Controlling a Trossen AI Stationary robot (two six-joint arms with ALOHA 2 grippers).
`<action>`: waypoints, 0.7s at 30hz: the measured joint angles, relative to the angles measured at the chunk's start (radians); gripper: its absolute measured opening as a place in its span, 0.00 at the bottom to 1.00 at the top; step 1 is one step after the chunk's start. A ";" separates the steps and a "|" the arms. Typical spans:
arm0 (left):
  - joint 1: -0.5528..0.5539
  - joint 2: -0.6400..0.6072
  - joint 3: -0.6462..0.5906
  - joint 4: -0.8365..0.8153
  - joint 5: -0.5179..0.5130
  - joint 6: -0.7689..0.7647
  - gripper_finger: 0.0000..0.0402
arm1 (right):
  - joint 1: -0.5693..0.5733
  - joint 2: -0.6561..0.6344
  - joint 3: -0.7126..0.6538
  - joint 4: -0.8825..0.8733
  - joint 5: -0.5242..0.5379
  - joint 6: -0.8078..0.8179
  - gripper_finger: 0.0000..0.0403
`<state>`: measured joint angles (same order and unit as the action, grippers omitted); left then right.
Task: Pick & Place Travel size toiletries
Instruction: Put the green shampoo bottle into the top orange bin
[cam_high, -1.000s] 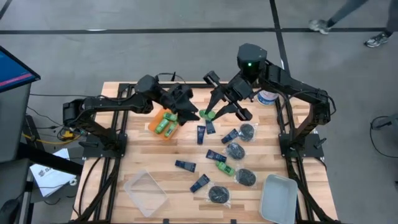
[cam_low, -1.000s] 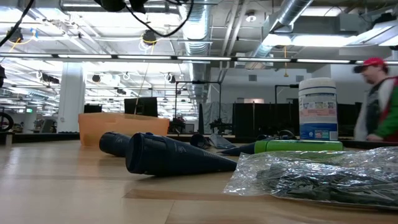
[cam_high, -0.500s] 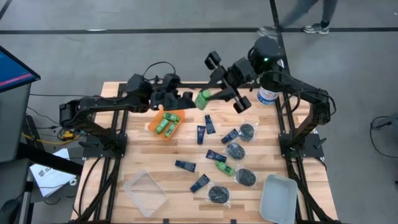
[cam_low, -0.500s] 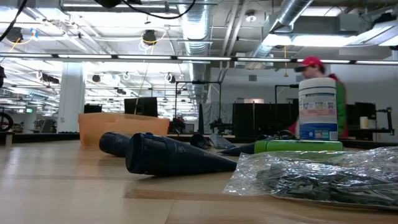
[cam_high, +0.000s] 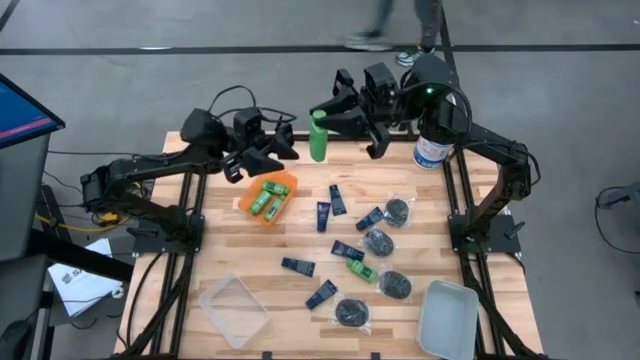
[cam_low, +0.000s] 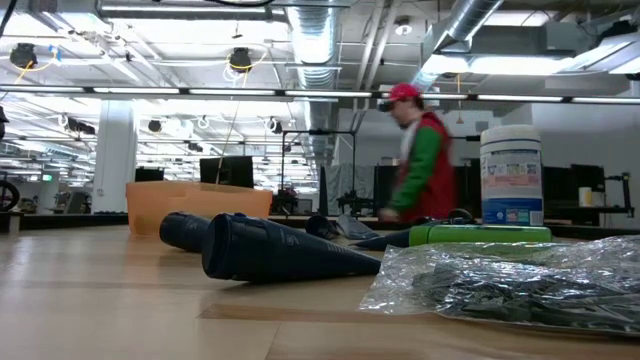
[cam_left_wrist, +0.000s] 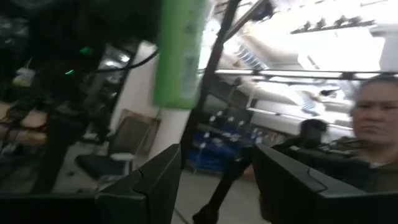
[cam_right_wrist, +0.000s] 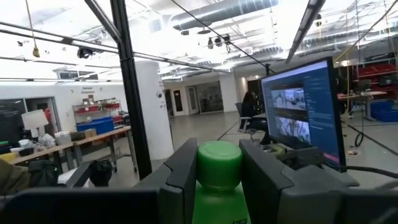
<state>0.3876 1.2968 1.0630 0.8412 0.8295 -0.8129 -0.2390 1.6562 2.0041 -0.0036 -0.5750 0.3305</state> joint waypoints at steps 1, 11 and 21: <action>0.009 0.001 0.000 -0.018 0.003 0.003 0.48 | 0.000 0.000 0.000 0.000 0.000 0.000 0.22; 0.090 0.071 0.028 -0.036 0.130 -0.013 0.52 | 0.011 0.030 -0.007 0.058 -0.004 -0.010 0.22; 0.084 0.134 0.135 -0.031 0.260 -0.056 0.58 | 0.009 0.114 -0.012 0.202 -0.121 0.161 0.22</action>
<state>0.4714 1.4307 1.1980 0.8101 1.0898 -0.8691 -0.2298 1.7698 1.9922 0.1982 -0.6956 0.4911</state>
